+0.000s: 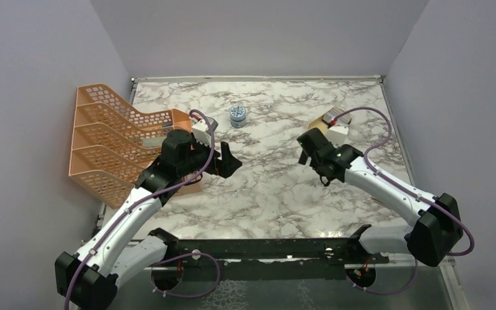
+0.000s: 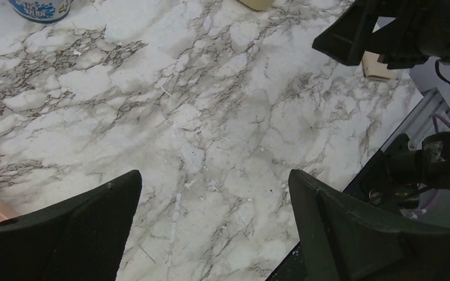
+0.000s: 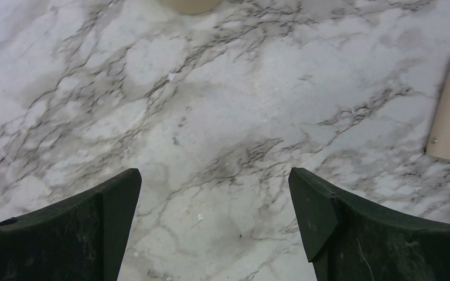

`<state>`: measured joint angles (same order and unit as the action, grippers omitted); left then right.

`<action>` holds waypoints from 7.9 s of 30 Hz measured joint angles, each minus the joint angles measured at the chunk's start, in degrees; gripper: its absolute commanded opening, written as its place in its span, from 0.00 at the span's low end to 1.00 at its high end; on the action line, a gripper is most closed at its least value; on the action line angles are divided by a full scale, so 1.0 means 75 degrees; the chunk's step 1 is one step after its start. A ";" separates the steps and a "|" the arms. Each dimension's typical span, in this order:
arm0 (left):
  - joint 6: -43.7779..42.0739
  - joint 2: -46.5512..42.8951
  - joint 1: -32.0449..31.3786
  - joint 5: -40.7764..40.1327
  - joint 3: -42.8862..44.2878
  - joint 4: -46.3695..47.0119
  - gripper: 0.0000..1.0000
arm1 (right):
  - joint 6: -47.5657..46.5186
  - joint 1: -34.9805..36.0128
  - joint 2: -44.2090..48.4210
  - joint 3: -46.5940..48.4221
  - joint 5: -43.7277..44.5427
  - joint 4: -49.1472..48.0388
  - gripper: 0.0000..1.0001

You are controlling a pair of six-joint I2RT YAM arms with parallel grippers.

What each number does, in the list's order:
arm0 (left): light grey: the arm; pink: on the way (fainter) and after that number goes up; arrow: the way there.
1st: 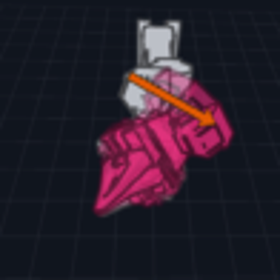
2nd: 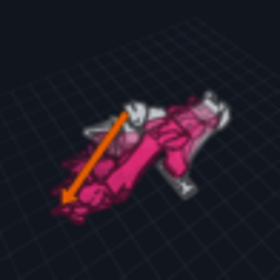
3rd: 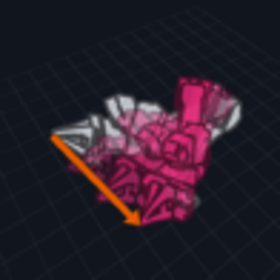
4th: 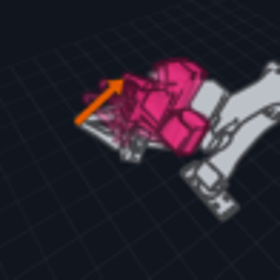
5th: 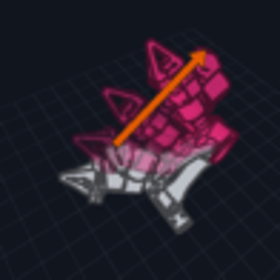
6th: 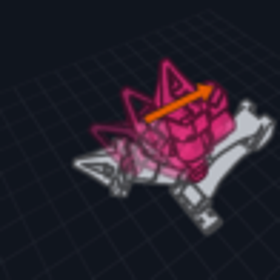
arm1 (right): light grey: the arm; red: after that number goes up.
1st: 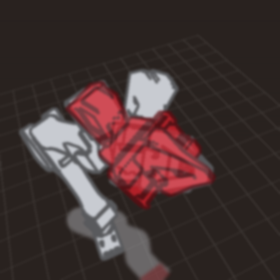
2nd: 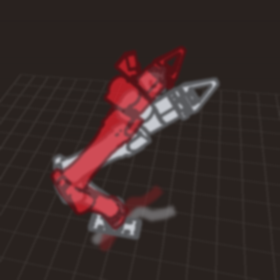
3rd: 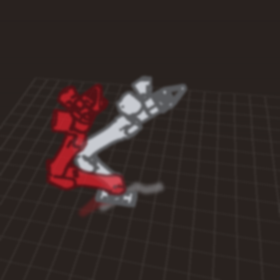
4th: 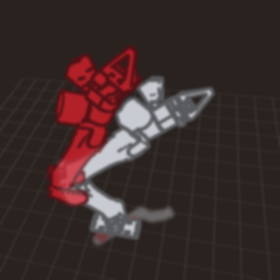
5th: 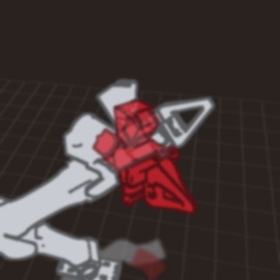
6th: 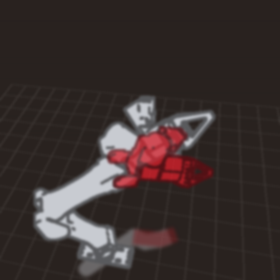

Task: Put the credit cards into the card holder
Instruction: Move the card holder to the center of the board, then turn over the card holder at the center of the board.

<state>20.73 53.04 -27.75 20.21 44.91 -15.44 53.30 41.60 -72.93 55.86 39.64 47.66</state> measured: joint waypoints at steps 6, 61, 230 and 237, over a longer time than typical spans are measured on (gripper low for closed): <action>-0.0149 -0.0425 -0.0020 -0.0157 -0.0192 -0.0009 0.99 | -0.0405 -0.1795 -0.0020 -0.0294 -0.0291 -0.0178 1.00; -0.0562 -0.0539 -0.0417 -0.1399 -0.0294 -0.0242 0.99 | -0.1775 -0.8011 -0.1673 -0.1431 -0.2585 -0.2649 0.87; 0.6752 0.2938 -0.1818 -0.1183 -0.0653 0.2949 0.00 | -0.3249 0.1652 0.0583 -0.2460 -0.4380 -0.5042 0.71; 0.7023 0.2871 -0.1818 -0.1221 -0.0761 0.2894 0.00 | -0.3293 0.2218 -0.0731 -0.2057 -0.3174 -0.5353 0.59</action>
<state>73.41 74.56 -41.39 11.05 39.20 6.26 28.60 58.24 -78.41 40.42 15.84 7.51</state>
